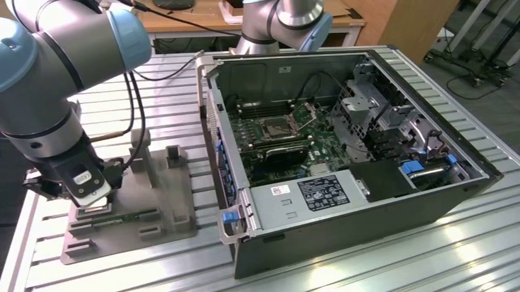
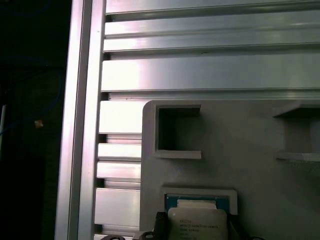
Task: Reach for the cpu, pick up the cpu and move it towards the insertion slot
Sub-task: 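Pick up the cpu and move it towards the insertion slot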
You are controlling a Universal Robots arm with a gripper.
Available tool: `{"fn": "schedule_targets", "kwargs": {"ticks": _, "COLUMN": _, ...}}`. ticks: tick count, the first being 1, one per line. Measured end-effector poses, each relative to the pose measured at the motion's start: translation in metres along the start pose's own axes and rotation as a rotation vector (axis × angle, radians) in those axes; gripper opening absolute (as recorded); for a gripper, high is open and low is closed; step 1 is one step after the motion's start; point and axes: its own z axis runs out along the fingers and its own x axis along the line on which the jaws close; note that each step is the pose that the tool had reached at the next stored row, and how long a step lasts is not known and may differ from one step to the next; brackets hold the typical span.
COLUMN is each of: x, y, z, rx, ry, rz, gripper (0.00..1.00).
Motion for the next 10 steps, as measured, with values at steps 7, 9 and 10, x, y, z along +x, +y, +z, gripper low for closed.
{"fn": "schedule_targets", "kwargs": {"ticks": 7, "x": 0.0000, "y": 0.0001, "z": -0.0023, "rx": 0.0001, "ry": 0.0001, "rz": 0.000, "gripper": 0.55}}
{"fn": "schedule_targets", "kwargs": {"ticks": 9, "x": 0.0000, "y": 0.0001, "z": -0.0025, "rx": 0.0001, "ry": 0.0002, "rz": 0.000, "gripper": 0.55}}
{"fn": "schedule_targets", "kwargs": {"ticks": 10, "x": 0.0000, "y": 0.0002, "z": -0.0028, "rx": 0.0001, "ry": 0.0002, "rz": 0.000, "gripper": 0.55}}
